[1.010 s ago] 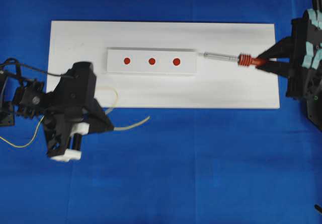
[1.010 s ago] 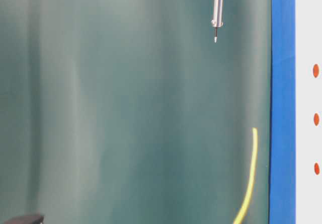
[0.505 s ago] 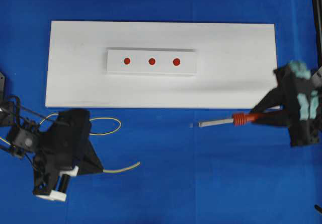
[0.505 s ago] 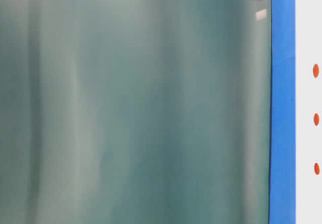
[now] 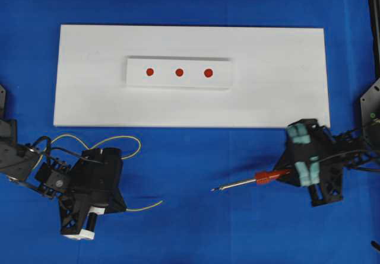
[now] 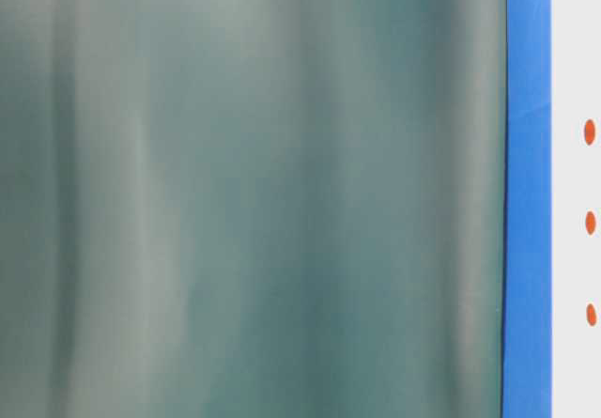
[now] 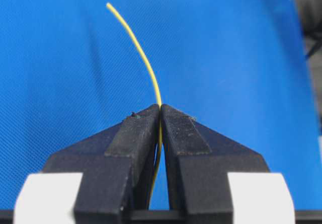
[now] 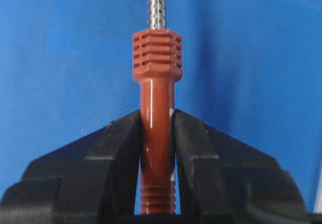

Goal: Touch the tip of the soldering iron to the tip of the solder at the mark.
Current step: 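Carry both tools back and lower them onto the table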

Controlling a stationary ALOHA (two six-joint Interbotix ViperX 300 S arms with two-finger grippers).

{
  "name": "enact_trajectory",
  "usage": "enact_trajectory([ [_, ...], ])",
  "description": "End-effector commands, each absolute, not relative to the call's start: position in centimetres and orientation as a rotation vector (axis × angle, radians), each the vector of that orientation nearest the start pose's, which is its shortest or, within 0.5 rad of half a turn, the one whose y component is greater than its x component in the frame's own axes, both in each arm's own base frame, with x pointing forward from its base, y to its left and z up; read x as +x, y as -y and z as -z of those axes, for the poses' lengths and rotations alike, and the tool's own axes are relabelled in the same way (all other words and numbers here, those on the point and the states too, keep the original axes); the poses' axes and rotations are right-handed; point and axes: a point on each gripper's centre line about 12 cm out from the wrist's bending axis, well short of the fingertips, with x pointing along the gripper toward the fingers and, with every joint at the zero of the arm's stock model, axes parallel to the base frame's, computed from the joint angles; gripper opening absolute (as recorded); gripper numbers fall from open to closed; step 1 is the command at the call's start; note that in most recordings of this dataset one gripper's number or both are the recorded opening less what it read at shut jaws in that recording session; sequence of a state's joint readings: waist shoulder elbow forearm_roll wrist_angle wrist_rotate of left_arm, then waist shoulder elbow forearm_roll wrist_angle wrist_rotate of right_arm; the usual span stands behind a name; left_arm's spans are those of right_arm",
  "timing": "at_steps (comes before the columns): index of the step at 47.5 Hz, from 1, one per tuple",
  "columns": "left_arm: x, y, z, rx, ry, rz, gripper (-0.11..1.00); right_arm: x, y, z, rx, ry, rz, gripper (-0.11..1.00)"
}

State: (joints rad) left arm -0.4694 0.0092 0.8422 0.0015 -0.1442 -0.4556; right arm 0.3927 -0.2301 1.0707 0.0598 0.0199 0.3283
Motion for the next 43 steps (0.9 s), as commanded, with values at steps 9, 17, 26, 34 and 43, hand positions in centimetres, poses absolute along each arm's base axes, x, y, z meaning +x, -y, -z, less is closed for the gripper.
enact_trajectory([
  [9, 31.3, 16.0, -10.9, -0.244, -0.805, 0.281, 0.01, 26.6, -11.5, -10.6, 0.206, -0.912, -0.198, 0.06],
  [17, 30.9, 15.8, -10.4, -0.244, -0.826, 0.273, 0.02, 26.9, -12.0, -10.1, 0.221, -0.93, -0.192, 0.06],
  [26, 31.0, 15.8, -10.5, -0.25, -0.826, 0.271, 0.26, 27.0, -12.5, -10.1, 0.243, -0.934, -0.191, 0.06],
  [34, 31.1, 15.9, -10.7, -0.25, -0.82, 0.273, 0.76, 27.0, -12.7, -10.2, 0.274, -0.932, -0.183, 0.07],
  [43, 31.4, 16.1, -12.5, -0.253, -0.811, 0.275, 0.73, 27.3, -13.1, -11.3, 0.279, -0.912, -0.197, 0.51],
])
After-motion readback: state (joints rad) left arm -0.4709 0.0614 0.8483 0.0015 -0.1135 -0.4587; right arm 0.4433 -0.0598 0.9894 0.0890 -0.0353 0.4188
